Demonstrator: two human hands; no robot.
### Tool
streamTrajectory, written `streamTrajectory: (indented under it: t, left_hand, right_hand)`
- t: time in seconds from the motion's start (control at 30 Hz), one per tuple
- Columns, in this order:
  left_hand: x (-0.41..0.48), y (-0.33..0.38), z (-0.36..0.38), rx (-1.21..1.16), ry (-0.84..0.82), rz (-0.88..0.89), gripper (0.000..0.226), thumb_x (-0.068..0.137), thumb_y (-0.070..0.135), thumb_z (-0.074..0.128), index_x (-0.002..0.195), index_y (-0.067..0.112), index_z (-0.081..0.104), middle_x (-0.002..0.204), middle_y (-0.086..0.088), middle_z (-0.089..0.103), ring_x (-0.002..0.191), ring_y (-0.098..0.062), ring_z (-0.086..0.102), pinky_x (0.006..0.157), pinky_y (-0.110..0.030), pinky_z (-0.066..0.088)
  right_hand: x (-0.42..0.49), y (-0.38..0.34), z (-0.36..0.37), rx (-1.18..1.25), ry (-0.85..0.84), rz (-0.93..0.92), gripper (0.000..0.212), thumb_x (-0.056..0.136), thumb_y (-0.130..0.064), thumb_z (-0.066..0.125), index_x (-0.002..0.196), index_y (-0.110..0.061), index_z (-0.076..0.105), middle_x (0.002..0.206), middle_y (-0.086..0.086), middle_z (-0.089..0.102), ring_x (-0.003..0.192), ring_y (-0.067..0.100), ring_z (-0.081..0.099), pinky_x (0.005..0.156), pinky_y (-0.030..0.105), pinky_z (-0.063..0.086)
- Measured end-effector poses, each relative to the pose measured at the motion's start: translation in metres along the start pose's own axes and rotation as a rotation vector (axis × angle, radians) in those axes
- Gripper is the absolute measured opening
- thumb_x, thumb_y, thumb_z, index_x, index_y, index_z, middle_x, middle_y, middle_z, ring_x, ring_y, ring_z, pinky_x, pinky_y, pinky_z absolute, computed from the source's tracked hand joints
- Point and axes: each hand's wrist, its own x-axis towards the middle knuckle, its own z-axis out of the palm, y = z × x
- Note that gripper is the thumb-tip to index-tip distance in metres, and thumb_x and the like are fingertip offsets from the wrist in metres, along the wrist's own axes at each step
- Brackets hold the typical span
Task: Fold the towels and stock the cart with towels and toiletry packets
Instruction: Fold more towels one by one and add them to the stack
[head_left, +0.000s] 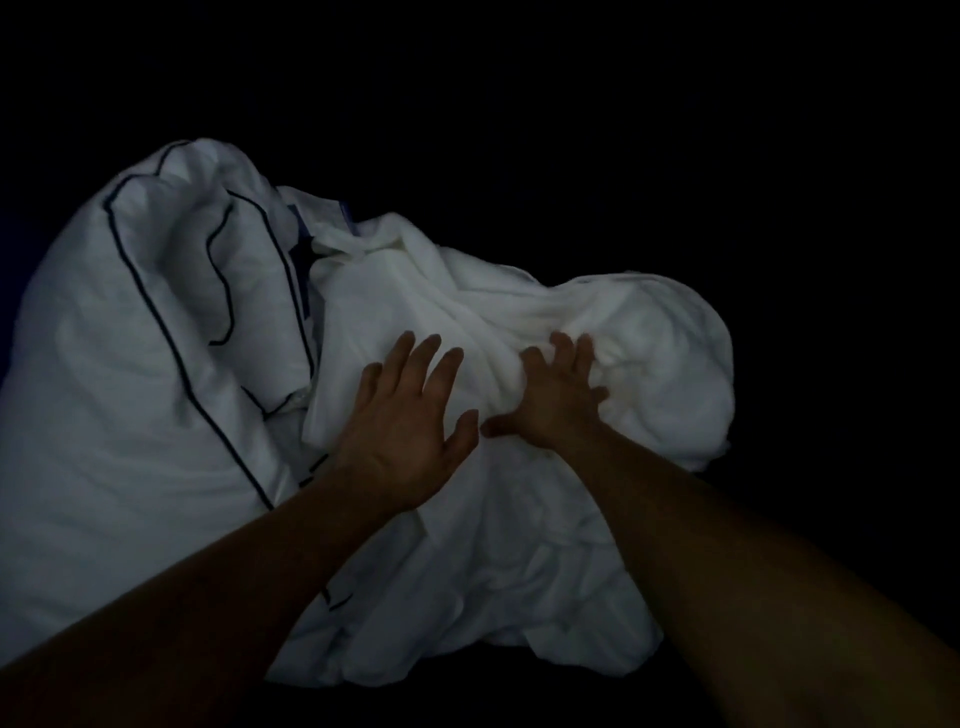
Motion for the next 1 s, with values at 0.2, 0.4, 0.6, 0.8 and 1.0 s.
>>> streamTrajectory:
  t: [0.2,0.4,0.6,0.8,1.0]
  left_hand:
    - [-0.014,0.009,-0.011,-0.058,-0.050,-0.053,0.092,0.081,0.070,0.017,0.156,0.015,0.024,0.163,-0.009,0.020,0.152,-0.028,0.012,0.120,-0.050,0.014]
    - [-0.044,0.037,-0.061,-0.197,-0.259,-0.065,0.113,0.067,0.083,0.052,0.145,0.041,-0.018,0.165,0.004,-0.005,0.152,-0.020,-0.004,0.122,-0.049,0.009]
    - [-0.072,0.097,-0.144,-0.415,-0.269,0.008,0.147,0.051,0.060,0.089,0.154,0.040,-0.013,0.164,0.011,-0.007,0.153,-0.016,0.002,0.123,-0.046,0.016]
    - [-0.096,0.176,-0.230,-0.892,-0.078,-0.073,0.093,0.046,0.033,0.090,0.130,0.031,0.050,0.113,0.018,0.064,0.097,0.013,0.061,0.081,-0.013,0.053]
    - [-0.112,0.266,-0.329,-1.071,0.226,0.044,0.027,0.066,0.032,0.081,0.085,0.048,0.069,0.088,0.018,0.074,0.081,0.000,0.072,0.058,-0.013,0.053]
  right_hand:
    - [-0.033,0.006,-0.010,0.156,0.096,-0.165,0.046,0.093,-0.023,0.062,0.137,-0.010,0.055,0.139,0.013,0.053,0.133,0.030,0.041,0.110,0.034,0.034]
    - [-0.143,-0.003,-0.068,0.717,0.093,-0.059,0.020,0.083,-0.002,0.071,0.102,0.001,0.068,0.102,0.012,0.069,0.096,0.027,0.064,0.080,0.026,0.048]
    - [-0.260,-0.022,-0.200,1.076,0.071,-0.262,0.029,0.066,-0.014,0.065,0.090,-0.030,0.064,0.082,-0.020,0.070,0.076,-0.013,0.065,0.068,0.008,0.048]
    - [-0.354,-0.036,-0.330,1.019,0.207,-0.480,0.024,0.067,-0.010,0.059,0.080,-0.029,0.069,0.066,-0.011,0.070,0.069,-0.002,0.068,0.058,0.015,0.052]
    - [-0.423,-0.008,-0.403,1.047,0.427,-0.566,0.060,0.058,-0.048,0.085,0.111,-0.050,0.057,0.117,-0.017,0.065,0.106,0.011,0.067,0.080,0.032,0.059]
